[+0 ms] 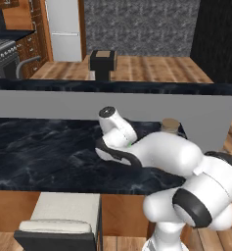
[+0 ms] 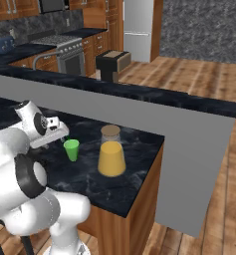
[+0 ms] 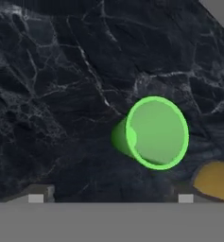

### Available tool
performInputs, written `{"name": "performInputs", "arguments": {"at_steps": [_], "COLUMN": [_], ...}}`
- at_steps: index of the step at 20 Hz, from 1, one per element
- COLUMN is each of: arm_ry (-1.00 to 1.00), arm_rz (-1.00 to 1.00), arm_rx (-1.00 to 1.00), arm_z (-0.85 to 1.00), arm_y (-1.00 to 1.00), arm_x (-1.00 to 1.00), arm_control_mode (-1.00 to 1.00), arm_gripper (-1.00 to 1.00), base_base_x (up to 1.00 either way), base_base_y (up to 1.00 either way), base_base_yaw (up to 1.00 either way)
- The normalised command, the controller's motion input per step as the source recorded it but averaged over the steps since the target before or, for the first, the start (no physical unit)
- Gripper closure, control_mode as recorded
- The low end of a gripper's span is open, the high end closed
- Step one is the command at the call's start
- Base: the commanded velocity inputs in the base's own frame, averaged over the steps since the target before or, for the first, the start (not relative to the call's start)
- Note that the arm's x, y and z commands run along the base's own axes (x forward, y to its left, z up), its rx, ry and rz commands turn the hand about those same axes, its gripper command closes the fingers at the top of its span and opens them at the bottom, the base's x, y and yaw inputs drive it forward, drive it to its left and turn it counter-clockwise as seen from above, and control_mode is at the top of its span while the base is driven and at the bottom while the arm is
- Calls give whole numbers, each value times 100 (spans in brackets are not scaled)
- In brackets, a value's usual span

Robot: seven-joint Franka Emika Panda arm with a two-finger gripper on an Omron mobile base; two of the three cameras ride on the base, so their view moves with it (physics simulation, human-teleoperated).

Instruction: Place the pitcher and cup on the dining counter for serving.

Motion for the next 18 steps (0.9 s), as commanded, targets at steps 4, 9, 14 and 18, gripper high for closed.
{"name": "performInputs", "arguments": {"at_steps": [4, 9, 14, 18], "arm_ry": [-22, -39, -30, -21], "arm_rz": [-7, -9, -6, -3], "arm_rx": [0, 0, 5, 20], "arm_z": [94, 20, 1, 16], "arm_y": [19, 0, -54, -96], "arm_x": [-97, -100, -100, -100], "arm_control_mode": [-100, -100, -100, -100], "arm_gripper": [-100, -100, -100, -100], "base_base_x": [0, 0, 0, 0], "base_base_y": [0, 0, 0, 0], "base_base_yaw": [0, 0, 0, 0]}}
